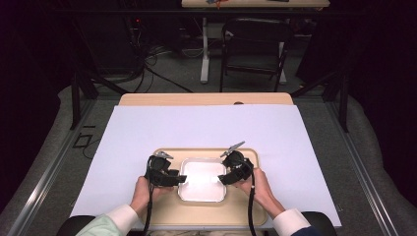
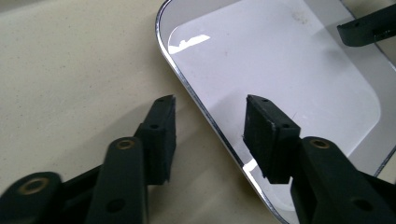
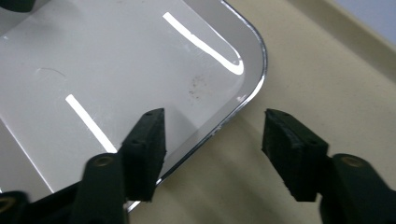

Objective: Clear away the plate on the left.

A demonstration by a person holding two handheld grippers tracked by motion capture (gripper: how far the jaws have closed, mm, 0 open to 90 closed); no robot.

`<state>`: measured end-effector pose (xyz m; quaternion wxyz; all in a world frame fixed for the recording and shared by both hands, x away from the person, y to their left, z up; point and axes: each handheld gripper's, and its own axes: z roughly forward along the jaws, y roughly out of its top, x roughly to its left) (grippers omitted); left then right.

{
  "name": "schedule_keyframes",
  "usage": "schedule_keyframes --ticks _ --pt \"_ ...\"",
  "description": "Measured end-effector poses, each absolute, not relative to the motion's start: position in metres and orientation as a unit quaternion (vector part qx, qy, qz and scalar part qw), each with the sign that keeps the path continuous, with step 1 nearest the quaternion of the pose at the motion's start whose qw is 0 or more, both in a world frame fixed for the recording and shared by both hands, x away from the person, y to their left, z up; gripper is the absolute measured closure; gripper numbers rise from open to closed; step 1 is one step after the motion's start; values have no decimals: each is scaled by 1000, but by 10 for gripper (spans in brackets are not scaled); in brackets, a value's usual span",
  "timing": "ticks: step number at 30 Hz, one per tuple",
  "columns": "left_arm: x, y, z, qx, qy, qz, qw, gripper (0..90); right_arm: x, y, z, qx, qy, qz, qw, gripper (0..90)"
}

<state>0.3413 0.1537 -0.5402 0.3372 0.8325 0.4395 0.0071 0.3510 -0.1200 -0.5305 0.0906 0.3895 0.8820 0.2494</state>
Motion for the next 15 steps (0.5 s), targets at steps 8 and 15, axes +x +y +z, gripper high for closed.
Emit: schedule_keyframes --ticks 8,15 --pt "332 159 -518 830 408 42 378 242 339 -123 -511 353 879 293 130 101" --pt "317 173 -493 825 370 95 416 110 322 -143 -486 335 860 350 163 18"
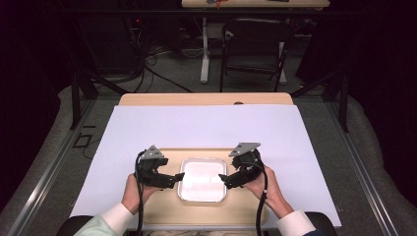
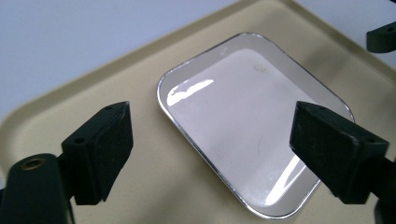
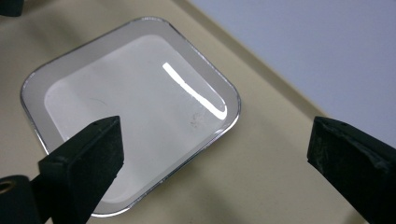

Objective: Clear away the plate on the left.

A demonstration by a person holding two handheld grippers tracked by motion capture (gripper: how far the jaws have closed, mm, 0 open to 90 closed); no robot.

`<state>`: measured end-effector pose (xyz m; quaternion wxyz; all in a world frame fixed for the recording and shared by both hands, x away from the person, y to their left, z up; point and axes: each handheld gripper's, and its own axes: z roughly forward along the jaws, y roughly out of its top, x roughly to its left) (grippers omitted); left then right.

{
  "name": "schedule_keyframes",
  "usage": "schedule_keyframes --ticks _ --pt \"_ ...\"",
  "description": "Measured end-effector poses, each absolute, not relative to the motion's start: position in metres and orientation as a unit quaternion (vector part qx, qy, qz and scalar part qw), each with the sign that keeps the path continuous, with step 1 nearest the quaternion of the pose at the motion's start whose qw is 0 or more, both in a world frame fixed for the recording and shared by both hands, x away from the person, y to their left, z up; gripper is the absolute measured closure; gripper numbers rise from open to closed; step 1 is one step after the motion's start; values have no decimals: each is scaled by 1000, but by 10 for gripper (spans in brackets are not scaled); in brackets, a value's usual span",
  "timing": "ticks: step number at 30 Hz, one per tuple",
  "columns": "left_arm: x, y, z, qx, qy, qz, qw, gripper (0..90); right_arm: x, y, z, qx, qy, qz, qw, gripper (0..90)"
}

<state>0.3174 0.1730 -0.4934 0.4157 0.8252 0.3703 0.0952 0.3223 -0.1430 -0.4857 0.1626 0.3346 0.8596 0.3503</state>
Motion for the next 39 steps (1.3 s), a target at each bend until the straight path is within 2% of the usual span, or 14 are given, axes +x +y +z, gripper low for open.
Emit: schedule_keyframes --ticks 6,10,22,30,39 --pt "308 187 -475 811 357 143 441 8 309 -162 -467 328 835 394 198 0" --pt "301 194 -467 804 345 169 454 0 302 -172 -460 324 825 410 217 0" --pt "285 228 -470 789 361 173 466 0 272 -214 -455 334 793 437 262 0" --pt "274 246 -475 781 379 162 469 0 253 -242 -466 364 784 433 257 0" --pt "274 256 -479 772 397 143 476 0 247 -254 -473 403 776 414 253 0"
